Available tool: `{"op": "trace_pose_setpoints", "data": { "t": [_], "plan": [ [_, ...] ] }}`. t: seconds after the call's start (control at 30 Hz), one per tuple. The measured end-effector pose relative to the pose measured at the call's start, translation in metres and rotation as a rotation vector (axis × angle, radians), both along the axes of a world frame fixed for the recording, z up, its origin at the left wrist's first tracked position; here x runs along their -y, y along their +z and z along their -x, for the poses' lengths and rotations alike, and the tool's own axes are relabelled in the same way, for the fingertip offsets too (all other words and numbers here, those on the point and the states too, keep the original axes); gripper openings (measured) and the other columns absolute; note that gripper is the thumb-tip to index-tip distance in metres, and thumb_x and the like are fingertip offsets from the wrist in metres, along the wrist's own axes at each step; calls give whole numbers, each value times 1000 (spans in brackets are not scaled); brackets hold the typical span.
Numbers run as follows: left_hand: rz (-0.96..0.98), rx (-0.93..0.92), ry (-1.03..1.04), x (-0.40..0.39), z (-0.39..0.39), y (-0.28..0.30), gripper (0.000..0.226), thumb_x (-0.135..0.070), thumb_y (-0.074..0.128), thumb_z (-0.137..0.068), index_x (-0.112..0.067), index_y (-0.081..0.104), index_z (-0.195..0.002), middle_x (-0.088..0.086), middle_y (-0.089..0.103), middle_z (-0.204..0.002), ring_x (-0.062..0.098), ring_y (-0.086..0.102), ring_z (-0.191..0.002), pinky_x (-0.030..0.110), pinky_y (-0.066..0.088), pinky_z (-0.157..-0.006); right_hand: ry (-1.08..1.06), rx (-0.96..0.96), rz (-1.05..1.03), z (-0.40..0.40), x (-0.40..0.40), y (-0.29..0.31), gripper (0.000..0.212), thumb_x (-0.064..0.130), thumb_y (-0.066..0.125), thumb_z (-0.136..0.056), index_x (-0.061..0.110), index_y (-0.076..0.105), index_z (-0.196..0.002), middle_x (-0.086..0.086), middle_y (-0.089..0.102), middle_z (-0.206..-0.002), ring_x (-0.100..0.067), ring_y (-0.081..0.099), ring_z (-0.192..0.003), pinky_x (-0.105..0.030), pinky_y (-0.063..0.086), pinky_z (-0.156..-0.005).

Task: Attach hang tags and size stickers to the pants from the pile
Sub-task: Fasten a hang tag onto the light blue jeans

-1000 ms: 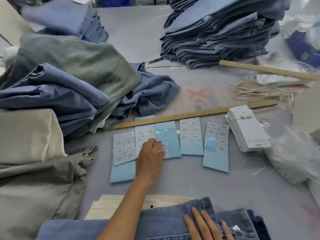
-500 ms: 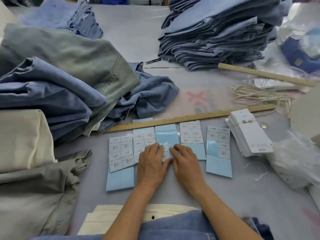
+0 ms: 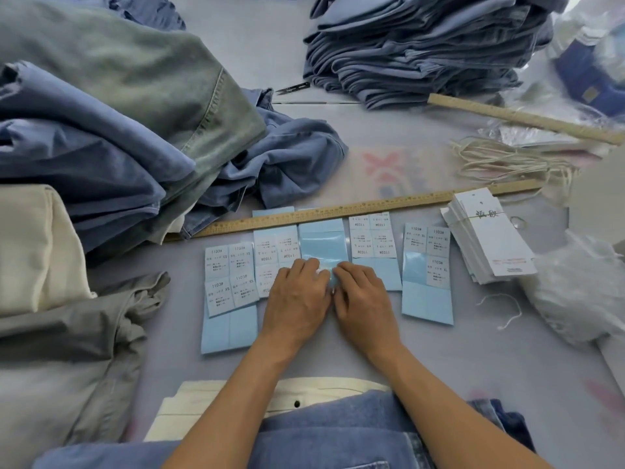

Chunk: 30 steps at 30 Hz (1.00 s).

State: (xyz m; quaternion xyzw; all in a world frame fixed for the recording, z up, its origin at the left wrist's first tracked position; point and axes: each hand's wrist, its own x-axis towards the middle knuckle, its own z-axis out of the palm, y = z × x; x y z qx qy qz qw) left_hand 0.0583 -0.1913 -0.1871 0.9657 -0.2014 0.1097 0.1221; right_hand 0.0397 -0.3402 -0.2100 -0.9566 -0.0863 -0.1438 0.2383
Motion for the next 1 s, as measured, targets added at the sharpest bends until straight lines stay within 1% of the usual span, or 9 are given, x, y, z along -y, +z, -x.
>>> {"op": "trace_pose_setpoints", "data": {
  "t": [0.07,0.2,0.3,0.43,0.57,0.7,0.8,0.9,1.0],
  "plan": [
    [55,-8,-16,-1,3,-3,13,-22,66,-92,-11,67,-86,6,63,-89,28,59,-83,39,47,-67,-4,7,-9,-1,0,-1,32,4,71,-87,1,69,-118,-12,68,-124,-31,61,-113,-46,53,-96],
    [113,-16,8,-3,5,-3,16,-25,70,-88,-9,69,-86,6,66,-89,27,60,-82,42,50,-66,-10,14,-19,-1,2,-1,31,4,70,-86,2,70,-118,-11,68,-124,-31,62,-112,-46,53,-95],
    [95,2,32,3,6,-1,15,-21,73,-85,-12,65,-78,5,62,-81,26,58,-77,39,46,-62,-10,5,-20,0,0,-1,30,4,70,-87,1,70,-117,-12,68,-124,-32,62,-112,-47,53,-95],
    [56,36,54,8,7,0,18,-12,73,-82,-13,59,-70,5,58,-73,27,55,-69,38,40,-58,-13,7,-28,-1,0,-1,28,3,70,-87,1,71,-115,-11,69,-122,-32,62,-110,-47,53,-93],
    [32,49,57,10,6,1,22,-4,76,-79,-12,59,-67,7,56,-69,27,53,-64,37,38,-54,-16,4,-33,-1,1,-2,27,4,70,-88,2,71,-115,-11,69,-123,-32,62,-110,-47,53,-93],
    [78,-13,82,8,7,2,20,-18,75,-84,-11,62,-71,5,59,-75,27,57,-71,39,43,-57,-7,3,-32,-1,1,-2,27,4,69,-88,2,71,-116,-11,68,-123,-32,62,-110,-47,53,-93],
    [80,-44,109,8,8,3,19,-25,73,-86,-12,66,-75,3,62,-79,26,58,-78,41,45,-66,-7,7,-35,0,2,-2,27,3,68,-89,1,71,-115,-12,68,-123,-32,62,-110,-47,53,-93],
    [64,-29,126,10,8,3,15,-23,68,-88,-14,67,-76,1,63,-82,25,59,-81,42,45,-73,-10,10,-35,0,2,-1,27,2,69,-88,0,71,-115,-12,69,-123,-32,63,-109,-46,53,-94],
    [53,5,132,12,9,1,18,-21,60,-88,-13,67,-73,1,62,-79,25,59,-78,43,46,-72,-13,10,-41,0,1,0,27,1,70,-88,0,72,-115,-13,69,-122,-33,63,-109,-46,53,-94]
  ]
}}
